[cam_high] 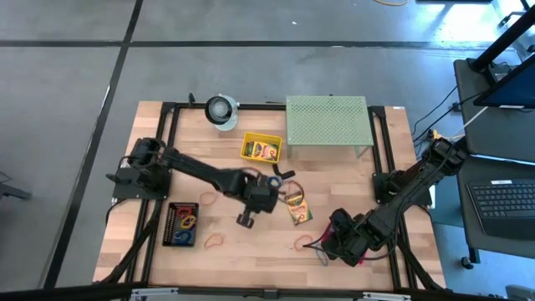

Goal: Pick & Place Office Desk Supplies
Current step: Put the green spring keychain into the black bin

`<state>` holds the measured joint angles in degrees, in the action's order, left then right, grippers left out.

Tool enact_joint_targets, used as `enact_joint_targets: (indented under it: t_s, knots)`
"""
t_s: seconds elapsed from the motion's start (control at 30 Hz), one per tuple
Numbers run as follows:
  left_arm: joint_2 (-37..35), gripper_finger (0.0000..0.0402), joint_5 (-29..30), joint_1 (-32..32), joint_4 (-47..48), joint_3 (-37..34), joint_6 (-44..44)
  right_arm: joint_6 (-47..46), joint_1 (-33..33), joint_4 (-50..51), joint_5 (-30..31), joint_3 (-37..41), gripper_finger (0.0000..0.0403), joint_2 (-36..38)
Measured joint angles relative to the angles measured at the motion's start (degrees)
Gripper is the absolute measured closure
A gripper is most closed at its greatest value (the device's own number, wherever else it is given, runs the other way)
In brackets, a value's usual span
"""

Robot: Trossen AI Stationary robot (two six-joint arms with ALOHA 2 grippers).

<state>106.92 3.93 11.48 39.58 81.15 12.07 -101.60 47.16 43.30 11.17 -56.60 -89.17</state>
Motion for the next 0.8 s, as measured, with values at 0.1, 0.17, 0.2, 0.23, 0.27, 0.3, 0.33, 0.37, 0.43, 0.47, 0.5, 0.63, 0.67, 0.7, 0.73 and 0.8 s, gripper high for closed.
enact_joint_targets:
  t_s: [0.1,0.17,0.2,0.23,0.27,0.3,0.33,0.37,0.43,0.47,0.5,0.63,0.67,0.7,0.73,0.8]
  knots:
    - [-3.56,0.0398,-4.68,-2.39,5.14,0.08,-2.97,0.0,0.0,0.03,0.48,0.0,0.0241,0.0]
    - [-6.75,0.0398,-8.48,-3.53,8.96,0.06,-5.52,0.03,0.0,0.22,1.23,0.0,0.0241,0.0]
    - [-8.41,0.0398,-9.88,-3.71,10.82,-0.16,-6.87,0.02,0.0,0.23,2.0,0.0,0.0241,0.0]
    - [-10.16,0.0398,-10.95,-3.73,12.8,-0.16,-8.16,0.02,0.0,0.22,2.85,0.0,0.0241,0.0]
    - [-12.11,0.0398,-11.45,-3.61,14.58,-0.18,-9.24,0.02,0.0,0.22,3.64,0.0,0.0241,0.0]
    - [-13.94,0.0398,-11.43,-3.28,16.35,-0.18,-10.33,0.02,0.0,0.3,4.58,0.0,0.0241,0.0]
    - [-15.9,0.0398,-11.23,-2.85,17.83,-0.16,-11.19,0.02,0.0,0.42,5.65,0.0,0.0241,0.0]
    - [-17.76,0.0398,-10.43,-2.32,19.33,-0.16,-12.17,0.02,-0.02,0.42,6.68,0.0,0.0241,0.0]
    - [-21.04,0.0398,-8.31,-1.27,21.74,-0.16,-14.97,0.22,-0.02,0.56,8.78,0.0,0.0241,0.0]
    - [-22.51,0.0398,-7.62,-0.68,23.13,-0.16,-16.47,0.24,-0.1,0.67,9.61,0.0,0.0241,0.0]
    - [-23.85,0.0398,-6.99,-0.17,24.55,-0.16,-18.13,0.22,-0.23,0.82,10.08,0.0,0.0241,0.0]
    - [-29.41,0.0398,-4.91,2.87,26.9,-4.07,-26.46,0.24,-0.64,0.95,10.49,0.0,0.0241,0.0]
    - [-30.91,0.0398,-4.99,3.9,26.62,-6.46,-29.27,0.21,-0.68,0.92,10.48,0.0,0.0241,0.0]
    - [-32.55,0.0398,-5.13,5.19,25.81,-9.13,-32.37,0.2,-0.72,0.9,10.48,0.0,0.0241,0.0]
    - [-34.18,0.0398,-5.2,6.72,25.01,-11.91,-35.79,0.18,-0.72,0.86,10.48,0.0,0.0241,0.0]
    - [-37.57,0.0398,-5.59,10.08,24.03,-17.31,-42.79,-0.56,-0.9,0.54,10.48,0.0,0.0241,0.0]
